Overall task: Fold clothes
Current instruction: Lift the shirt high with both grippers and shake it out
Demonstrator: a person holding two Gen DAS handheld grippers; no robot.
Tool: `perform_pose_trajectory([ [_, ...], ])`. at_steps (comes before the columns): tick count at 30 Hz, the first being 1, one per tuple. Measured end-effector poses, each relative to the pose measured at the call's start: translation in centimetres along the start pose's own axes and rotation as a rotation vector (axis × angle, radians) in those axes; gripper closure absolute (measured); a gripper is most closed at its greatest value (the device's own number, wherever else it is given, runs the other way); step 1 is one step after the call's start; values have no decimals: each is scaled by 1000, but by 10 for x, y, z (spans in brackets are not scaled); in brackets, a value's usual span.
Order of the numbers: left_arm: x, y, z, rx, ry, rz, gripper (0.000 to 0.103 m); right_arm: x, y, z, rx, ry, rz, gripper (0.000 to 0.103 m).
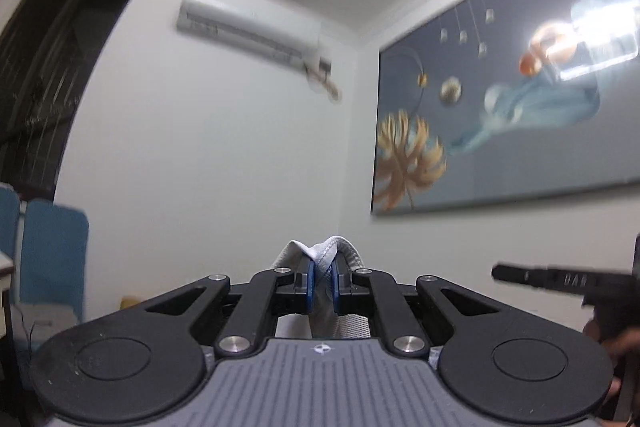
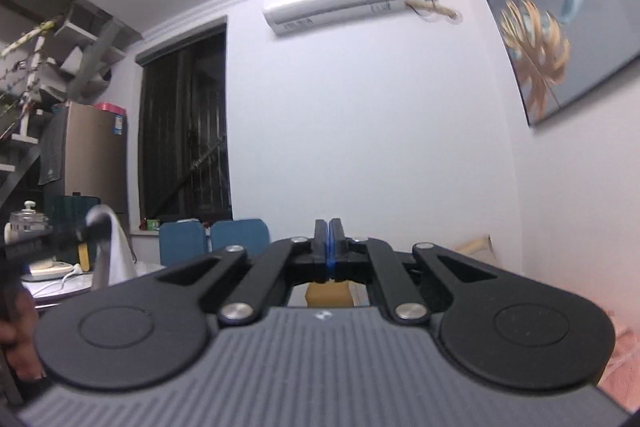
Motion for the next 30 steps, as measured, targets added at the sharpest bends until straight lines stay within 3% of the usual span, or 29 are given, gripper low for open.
perform_pose_trajectory([
  [5,1,-105,47,191,14,-50,94,6,-105,12,159,73,117,98],
  [10,20,-186,97,292,34,-104,94,14,-212,36,307,111,244,97],
  [14,44,-237,132,359,57,-126,94,19,-268,51,396,147,297,95],
  [16,62,-256,141,393,69,-142,94,22,-291,54,435,180,305,70],
  [17,71,-264,143,409,74,-150,94,24,-302,55,455,196,310,35],
  [18,80,-271,143,418,77,-156,94,25,-313,56,474,213,314,17],
  [22,89,-274,155,416,75,-150,94,47,-340,63,592,308,240,21],
  [23,91,-276,156,414,78,-145,94,49,-346,66,623,306,225,28],
  [27,95,-266,152,412,98,-146,94,44,-369,79,749,228,235,57],
  [30,99,-260,144,408,108,-157,94,37,-380,77,815,186,269,61],
])
Point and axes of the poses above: each gripper's, at about its wrist camera, not at the fingertips, and z roughly the way its jaws point, x to its left, y to its top, the point moved 4 cm from there along z, roughly the way its jaws point, and after that the axes turned 15 degrees about y, right-handed, at the moved point
